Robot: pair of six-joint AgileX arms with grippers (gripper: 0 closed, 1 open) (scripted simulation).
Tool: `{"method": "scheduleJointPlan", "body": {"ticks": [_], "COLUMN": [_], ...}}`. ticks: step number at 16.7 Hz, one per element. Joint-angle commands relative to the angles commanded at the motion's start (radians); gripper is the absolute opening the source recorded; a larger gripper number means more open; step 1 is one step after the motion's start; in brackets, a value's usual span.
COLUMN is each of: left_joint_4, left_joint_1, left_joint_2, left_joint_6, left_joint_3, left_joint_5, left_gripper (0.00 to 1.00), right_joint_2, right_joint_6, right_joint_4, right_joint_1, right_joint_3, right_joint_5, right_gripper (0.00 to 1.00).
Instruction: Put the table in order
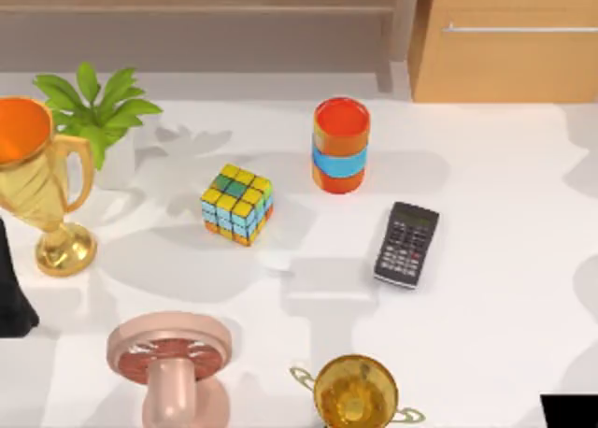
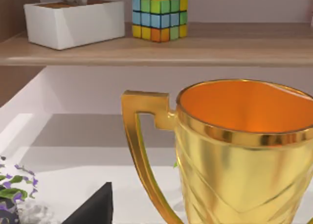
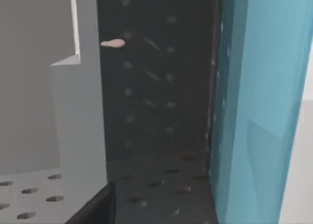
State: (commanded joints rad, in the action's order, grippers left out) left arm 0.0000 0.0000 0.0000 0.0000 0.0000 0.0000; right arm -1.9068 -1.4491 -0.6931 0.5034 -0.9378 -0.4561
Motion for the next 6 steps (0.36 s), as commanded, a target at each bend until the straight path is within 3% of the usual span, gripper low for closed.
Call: {"method": "scheduleJointPlan", "body": {"ticks": [6], "left_joint_4": [0.0], "left_joint_1": [0.0], "left_joint_2": [0.0], "left_joint_6": [0.0], "left_joint_3": [0.0], "left_joint_5": [0.0], "left_gripper": [1.0], "right_joint_2": [0.069], "right_joint_6": [0.011], "right_joint_4": [-0.031], "right_joint_1": [0.048], "right_joint_3": [0.119], "right_joint_5": [-0.035], "right_gripper": [1.0]}}
